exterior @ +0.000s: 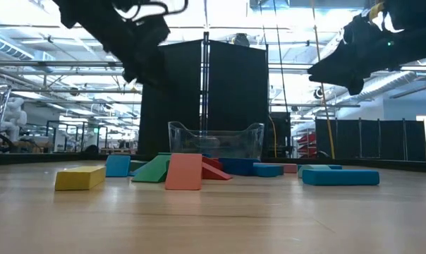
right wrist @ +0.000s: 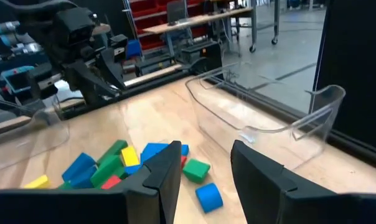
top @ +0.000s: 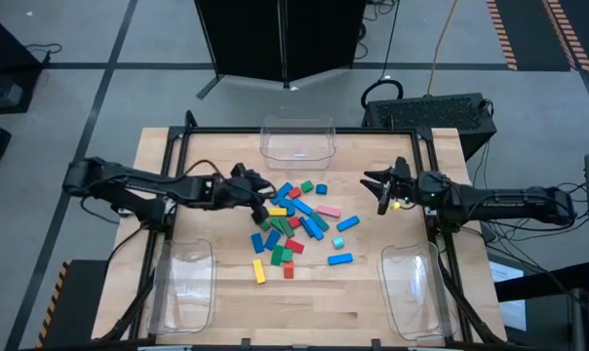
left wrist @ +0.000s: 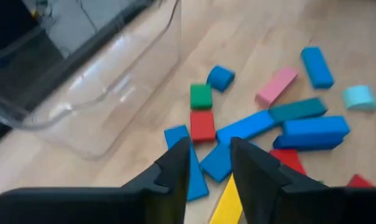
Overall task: Sort blocks by size
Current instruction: Put the dark blue rectangle block into the bottom right transparent bin
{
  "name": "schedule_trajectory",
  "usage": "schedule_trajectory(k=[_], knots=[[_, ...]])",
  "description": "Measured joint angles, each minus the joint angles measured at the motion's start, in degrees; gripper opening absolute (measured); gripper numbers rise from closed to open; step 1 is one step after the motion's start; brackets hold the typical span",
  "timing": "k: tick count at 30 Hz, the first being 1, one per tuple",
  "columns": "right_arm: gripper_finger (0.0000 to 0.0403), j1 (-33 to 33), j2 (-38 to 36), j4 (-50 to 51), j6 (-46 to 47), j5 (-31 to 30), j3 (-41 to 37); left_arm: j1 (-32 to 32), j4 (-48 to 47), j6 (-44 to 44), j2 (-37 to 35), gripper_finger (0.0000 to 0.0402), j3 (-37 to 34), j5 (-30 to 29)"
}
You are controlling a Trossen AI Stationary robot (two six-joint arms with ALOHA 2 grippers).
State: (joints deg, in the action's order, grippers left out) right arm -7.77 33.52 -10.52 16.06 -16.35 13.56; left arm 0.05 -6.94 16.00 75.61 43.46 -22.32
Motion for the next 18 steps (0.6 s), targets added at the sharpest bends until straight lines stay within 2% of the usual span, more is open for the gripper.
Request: schedule_trajectory(k=[8, 10, 13, 18], knots=[[0.0135, 0.0, 4.69, -2.78, 3.79, -0.03, 0.0, 2.0, 0.34, 3.18, 3.68, 0.024, 0.0, -0.34], [0.0135, 0.0, 5.78, -3.14, 5.04, -0.03, 0.0, 3.42, 0.12, 4.58, 4.48, 0.026, 0.0, 2.09], [0.0135, 0.0, 7.35, -4.11, 6.0, 0.01, -0.02, 5.08, 0.21, 5.55, 6.44, 0.027, 0.0, 6.04], [0.0135, 0.0, 8.69, -6.81, 5.92, 0.32, -0.02, 6.6, 0.13, 5.83, 9.91, 0.0271, 0.0, 6.58]])
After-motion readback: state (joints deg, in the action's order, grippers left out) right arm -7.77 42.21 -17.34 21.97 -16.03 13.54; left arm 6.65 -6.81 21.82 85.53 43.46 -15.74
